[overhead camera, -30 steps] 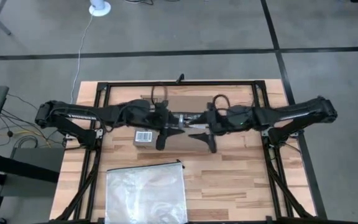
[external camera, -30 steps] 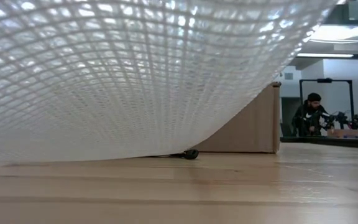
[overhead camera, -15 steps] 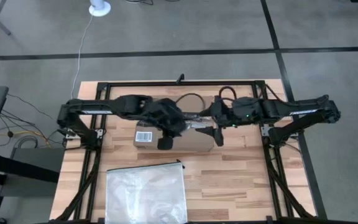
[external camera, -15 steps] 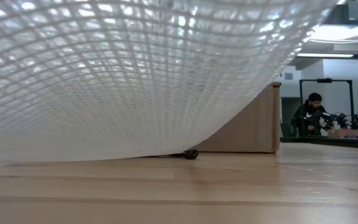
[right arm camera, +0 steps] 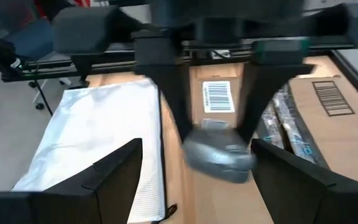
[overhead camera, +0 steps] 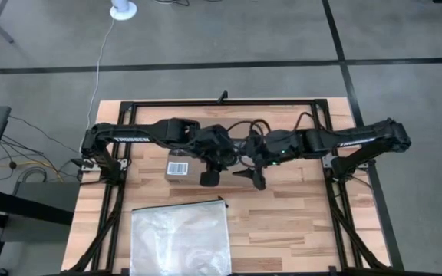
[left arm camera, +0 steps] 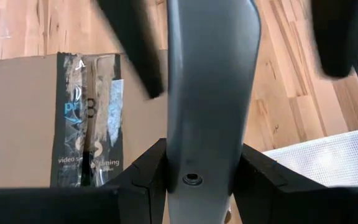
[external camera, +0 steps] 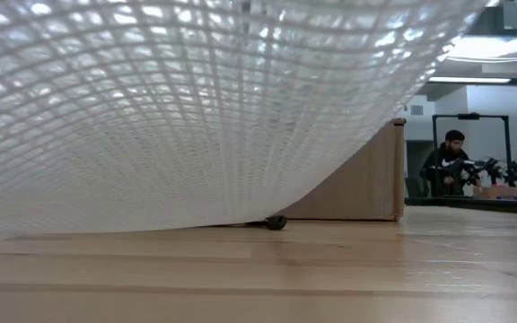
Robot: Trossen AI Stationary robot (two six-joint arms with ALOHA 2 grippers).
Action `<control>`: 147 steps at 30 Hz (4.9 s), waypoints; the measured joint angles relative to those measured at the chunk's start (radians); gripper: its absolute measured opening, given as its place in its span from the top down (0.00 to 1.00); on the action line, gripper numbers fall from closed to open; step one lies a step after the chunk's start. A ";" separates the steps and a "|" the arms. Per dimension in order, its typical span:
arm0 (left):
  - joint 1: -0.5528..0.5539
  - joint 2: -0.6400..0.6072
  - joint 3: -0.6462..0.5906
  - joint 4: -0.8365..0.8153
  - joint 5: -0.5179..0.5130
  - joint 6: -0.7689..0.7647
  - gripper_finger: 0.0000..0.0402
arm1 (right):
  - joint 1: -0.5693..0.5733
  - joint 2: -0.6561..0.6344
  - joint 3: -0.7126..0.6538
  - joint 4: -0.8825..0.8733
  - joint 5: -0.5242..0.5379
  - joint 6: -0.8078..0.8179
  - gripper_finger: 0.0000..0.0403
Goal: Unpack boxes
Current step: Open the box using the cutter
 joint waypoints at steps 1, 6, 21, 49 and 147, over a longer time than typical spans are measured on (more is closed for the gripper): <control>0.000 0.000 0.000 -0.001 0.000 0.000 0.70 | -0.001 0.000 0.000 0.001 0.000 0.000 0.32; 0.000 0.000 0.000 -0.004 0.000 -0.001 0.70 | -0.008 0.000 0.000 -0.002 0.000 0.000 0.32; 0.000 0.000 0.000 -0.017 0.001 0.004 0.70 | -0.012 0.051 -0.001 0.020 -0.022 0.008 0.64; 0.001 -0.002 0.000 -0.040 0.010 0.008 0.70 | -0.011 0.050 -0.002 0.032 -0.073 0.071 0.85; -0.084 -0.032 -0.084 0.041 -0.731 -0.094 0.41 | -0.234 -0.004 -0.032 0.054 -0.105 0.324 0.75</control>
